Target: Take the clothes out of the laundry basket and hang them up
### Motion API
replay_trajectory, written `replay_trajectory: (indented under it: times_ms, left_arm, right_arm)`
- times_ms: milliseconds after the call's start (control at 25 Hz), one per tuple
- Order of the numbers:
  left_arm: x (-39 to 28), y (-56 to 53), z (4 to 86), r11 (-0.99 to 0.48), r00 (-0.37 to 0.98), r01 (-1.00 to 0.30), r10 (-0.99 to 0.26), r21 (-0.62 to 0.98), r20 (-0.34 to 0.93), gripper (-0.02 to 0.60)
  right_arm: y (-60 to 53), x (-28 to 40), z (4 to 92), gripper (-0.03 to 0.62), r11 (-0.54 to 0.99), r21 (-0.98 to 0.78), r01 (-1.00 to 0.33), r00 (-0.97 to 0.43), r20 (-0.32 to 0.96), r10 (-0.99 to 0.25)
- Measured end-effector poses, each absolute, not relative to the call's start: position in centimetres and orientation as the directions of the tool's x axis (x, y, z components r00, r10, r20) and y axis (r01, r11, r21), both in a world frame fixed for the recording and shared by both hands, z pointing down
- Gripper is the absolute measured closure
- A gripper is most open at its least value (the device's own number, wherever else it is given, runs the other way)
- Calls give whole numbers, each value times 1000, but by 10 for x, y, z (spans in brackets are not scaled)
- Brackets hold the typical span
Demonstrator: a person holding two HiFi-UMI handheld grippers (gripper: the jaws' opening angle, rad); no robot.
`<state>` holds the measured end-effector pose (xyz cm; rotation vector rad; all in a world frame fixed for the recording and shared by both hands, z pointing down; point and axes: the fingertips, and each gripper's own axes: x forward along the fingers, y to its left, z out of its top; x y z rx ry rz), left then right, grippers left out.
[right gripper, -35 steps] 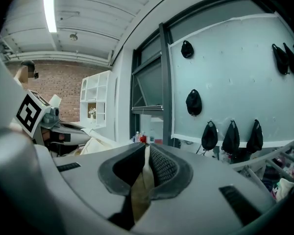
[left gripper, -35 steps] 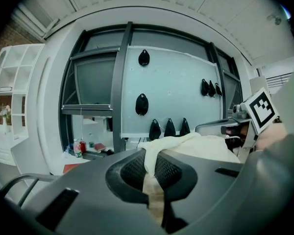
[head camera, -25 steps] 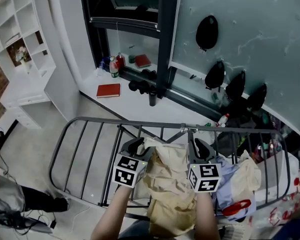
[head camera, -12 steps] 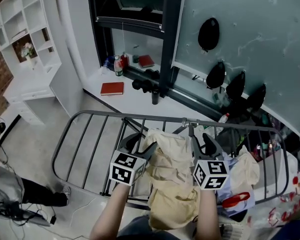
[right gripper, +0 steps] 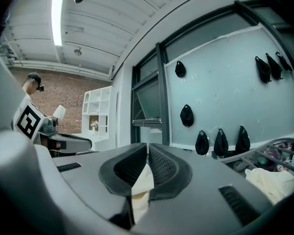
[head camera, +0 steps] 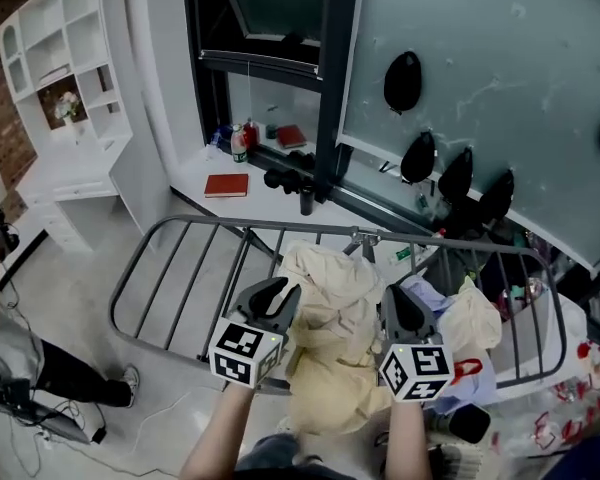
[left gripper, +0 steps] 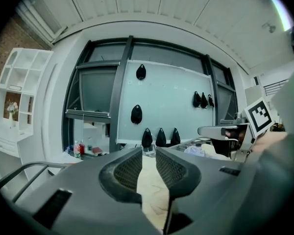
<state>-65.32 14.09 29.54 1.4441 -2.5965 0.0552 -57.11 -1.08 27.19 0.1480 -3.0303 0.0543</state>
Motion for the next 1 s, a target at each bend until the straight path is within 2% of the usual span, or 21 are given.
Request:
replay_trajectory:
  times_ms: [120, 240, 600, 1000]
  left_arm:
    - [-622, 142, 284, 525, -521, -851, -848, 13, 98, 530]
    - [-592, 143, 281, 517, -516, -856, -854, -2, 66, 552]
    - [-521, 145, 304, 496, -493, -868, -865, 10, 97, 561]
    - [-494, 142, 298, 455, -455, -890, -886, -15, 94, 561]
  right_arm:
    - [-9, -539, 271, 591, 994, -47, -95, -993, 78, -91]
    - [-8, -510, 276, 592, 996, -52, -75, -996, 53, -73]
    - [1, -442, 282, 592, 997, -35, -61, -998, 31, -60]
    - [12, -426, 282, 594, 999, -39, -36, -999, 33, -35]
